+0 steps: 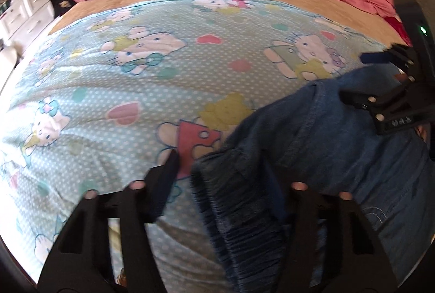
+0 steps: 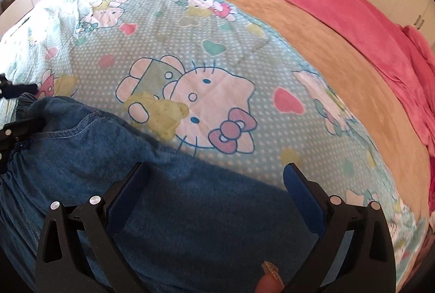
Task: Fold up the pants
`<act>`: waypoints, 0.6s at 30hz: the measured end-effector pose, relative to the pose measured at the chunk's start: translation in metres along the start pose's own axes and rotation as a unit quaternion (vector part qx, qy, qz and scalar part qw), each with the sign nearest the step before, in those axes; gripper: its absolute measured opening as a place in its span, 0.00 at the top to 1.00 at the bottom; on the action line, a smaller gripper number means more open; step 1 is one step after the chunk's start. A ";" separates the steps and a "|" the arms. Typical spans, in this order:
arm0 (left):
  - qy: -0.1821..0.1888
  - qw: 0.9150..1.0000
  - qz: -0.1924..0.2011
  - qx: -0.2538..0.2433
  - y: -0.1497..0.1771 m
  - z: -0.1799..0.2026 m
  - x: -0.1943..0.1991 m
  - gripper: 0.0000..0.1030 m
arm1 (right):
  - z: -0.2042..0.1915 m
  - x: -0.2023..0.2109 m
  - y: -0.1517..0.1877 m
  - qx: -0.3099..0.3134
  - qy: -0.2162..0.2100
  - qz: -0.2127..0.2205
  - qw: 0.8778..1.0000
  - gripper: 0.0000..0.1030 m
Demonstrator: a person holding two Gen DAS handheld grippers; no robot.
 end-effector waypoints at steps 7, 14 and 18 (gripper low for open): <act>0.022 0.999 0.034 0.006 -0.004 0.002 0.021 0.78 | -0.007 -0.005 -0.001 0.025 -0.036 -0.007 0.999 0.08; 0.046 0.997 0.054 0.017 -0.006 0.001 0.035 0.78 | -0.026 0.008 0.013 0.048 -0.079 0.006 0.996 0.71; 0.043 0.997 0.055 0.012 -0.004 0.003 0.038 0.78 | -0.024 0.022 0.021 0.023 -0.073 0.020 0.997 0.93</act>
Point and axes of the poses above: each gripper's, at about its wrist camera, not at the fingertips, and x roughly against the way its jaws point, z to its right, y to its underside, the point moved 6 cm from there along -x, roughly the way its jaws point, and after that the axes turned 14 degrees about -x, right-handed, at the moved point
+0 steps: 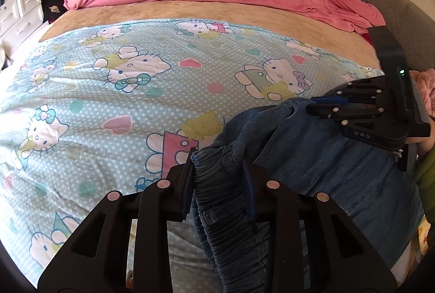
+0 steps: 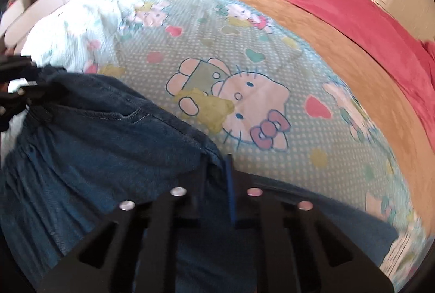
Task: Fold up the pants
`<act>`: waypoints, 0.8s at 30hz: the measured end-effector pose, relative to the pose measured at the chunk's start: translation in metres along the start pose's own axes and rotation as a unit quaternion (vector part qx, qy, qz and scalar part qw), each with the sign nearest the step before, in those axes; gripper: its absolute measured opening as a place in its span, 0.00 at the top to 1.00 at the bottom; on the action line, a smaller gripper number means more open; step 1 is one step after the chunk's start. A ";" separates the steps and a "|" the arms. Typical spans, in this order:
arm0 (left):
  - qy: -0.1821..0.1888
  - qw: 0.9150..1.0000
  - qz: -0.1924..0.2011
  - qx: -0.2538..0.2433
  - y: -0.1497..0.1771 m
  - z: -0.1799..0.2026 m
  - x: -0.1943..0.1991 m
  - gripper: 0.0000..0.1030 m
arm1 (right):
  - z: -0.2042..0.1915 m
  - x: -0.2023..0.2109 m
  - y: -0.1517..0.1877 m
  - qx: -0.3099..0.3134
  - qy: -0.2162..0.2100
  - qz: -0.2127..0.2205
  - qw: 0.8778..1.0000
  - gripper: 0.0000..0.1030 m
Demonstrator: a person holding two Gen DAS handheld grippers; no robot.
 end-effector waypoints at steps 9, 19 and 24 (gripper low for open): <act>0.015 1.000 0.023 -0.012 0.009 0.016 0.030 0.78 | 0.007 0.084 0.039 -0.131 -0.083 0.072 0.985 0.96; 0.040 0.997 0.043 -0.057 0.043 0.064 0.083 0.77 | -0.015 0.162 0.123 -0.230 -0.084 0.103 0.964 0.96; 0.028 0.996 0.041 -0.081 0.071 0.087 0.104 0.76 | -0.041 0.171 0.171 -0.271 -0.029 0.081 0.959 0.96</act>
Point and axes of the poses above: each gripper's, at about its wrist camera, not at the fingertips, and x roughly against the way its jaws point, z to its right, y to its underside, the point moved 6 cm from there along -x, roughly the way its jaws point, and after that the axes turned 14 degrees about -x, right-handed, at the moved point
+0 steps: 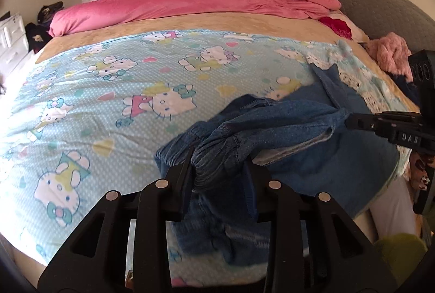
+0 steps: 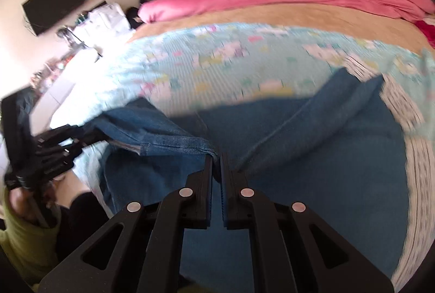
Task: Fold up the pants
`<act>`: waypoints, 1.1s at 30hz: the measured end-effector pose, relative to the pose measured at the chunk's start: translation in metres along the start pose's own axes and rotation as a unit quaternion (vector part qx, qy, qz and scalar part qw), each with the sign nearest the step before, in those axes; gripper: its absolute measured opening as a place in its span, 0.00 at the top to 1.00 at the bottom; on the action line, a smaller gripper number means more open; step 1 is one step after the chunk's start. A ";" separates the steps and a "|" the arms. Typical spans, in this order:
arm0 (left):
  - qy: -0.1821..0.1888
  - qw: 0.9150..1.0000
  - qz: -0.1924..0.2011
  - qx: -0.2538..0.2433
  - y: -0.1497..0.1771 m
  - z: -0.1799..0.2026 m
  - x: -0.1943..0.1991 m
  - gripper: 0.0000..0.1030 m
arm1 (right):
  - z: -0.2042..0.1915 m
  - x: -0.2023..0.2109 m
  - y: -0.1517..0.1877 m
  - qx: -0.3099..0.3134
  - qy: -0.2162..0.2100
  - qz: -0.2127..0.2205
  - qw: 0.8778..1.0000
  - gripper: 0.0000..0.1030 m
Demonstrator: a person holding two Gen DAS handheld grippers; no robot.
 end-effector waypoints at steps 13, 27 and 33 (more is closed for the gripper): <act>-0.028 0.999 -0.042 0.015 0.061 0.014 0.012 0.67 | -0.019 0.019 0.077 0.041 0.035 0.013 0.998 0.96; -0.064 0.996 0.001 0.069 0.065 -0.009 0.079 0.63 | -0.030 0.008 0.118 0.063 -0.032 -0.092 0.993 0.96; -0.048 0.999 0.011 0.015 0.020 0.018 0.061 0.63 | -0.033 0.033 0.095 0.056 -0.042 -0.038 0.997 0.95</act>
Point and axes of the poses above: each gripper's, at about its wrist camera, not at the fingertips, and x roughly against the way its jaws point, z to its right, y to its underside, the point moved 6 cm from there along -x, roughly the way its jaws point, and after that the axes turned 14 degrees about -x, right-handed, at the moved point
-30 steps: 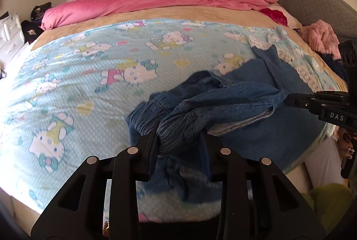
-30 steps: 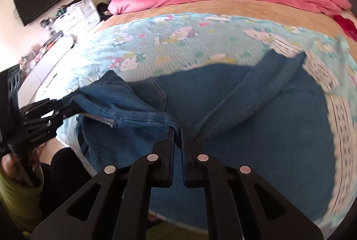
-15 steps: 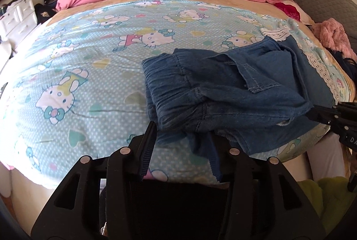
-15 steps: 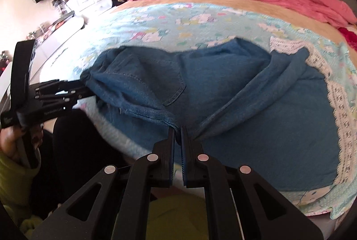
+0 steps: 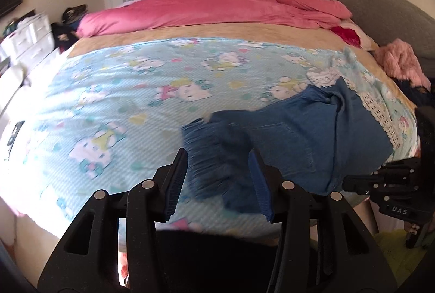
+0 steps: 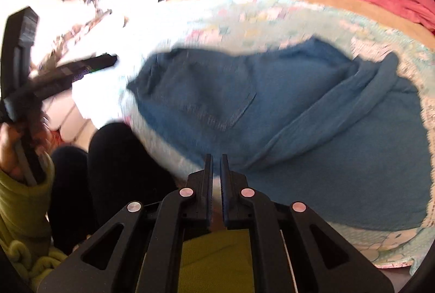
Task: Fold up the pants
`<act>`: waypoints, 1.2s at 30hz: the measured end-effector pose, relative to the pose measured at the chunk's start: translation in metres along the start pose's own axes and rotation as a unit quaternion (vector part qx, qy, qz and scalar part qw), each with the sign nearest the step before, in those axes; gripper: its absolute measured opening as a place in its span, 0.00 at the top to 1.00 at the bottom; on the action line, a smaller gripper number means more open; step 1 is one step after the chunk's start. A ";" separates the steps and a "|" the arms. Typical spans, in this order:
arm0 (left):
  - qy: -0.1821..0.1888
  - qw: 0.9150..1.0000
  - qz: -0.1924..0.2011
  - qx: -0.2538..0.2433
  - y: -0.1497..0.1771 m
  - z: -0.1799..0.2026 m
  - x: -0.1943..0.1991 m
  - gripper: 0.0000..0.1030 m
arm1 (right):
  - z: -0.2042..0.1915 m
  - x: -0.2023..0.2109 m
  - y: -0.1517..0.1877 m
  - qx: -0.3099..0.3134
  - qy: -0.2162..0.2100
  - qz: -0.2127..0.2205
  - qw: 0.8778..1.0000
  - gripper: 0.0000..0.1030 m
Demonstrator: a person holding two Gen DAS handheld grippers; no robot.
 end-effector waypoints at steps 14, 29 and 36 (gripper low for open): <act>0.003 0.997 -0.068 -0.037 0.034 0.027 -0.065 0.62 | 0.037 -0.046 -0.023 -0.044 0.047 -0.028 0.998 0.62; -0.012 1.000 0.010 0.014 0.015 0.016 -0.007 0.29 | 0.081 0.038 -0.076 -0.089 0.077 0.094 0.989 0.61; 0.026 0.999 0.031 0.002 -0.004 0.044 0.001 0.21 | 0.108 0.060 -0.106 -0.096 0.109 0.141 0.979 0.24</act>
Point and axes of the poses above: each gripper's, at about its wrist camera, not at the fingertips, and x roughly against the way its jaws point, z to its right, y to its underside, the point moved 6 cm from there along -x, roughly the way its jaws point, and after that the axes turned 14 degrees about -x, right-handed, at the moved point
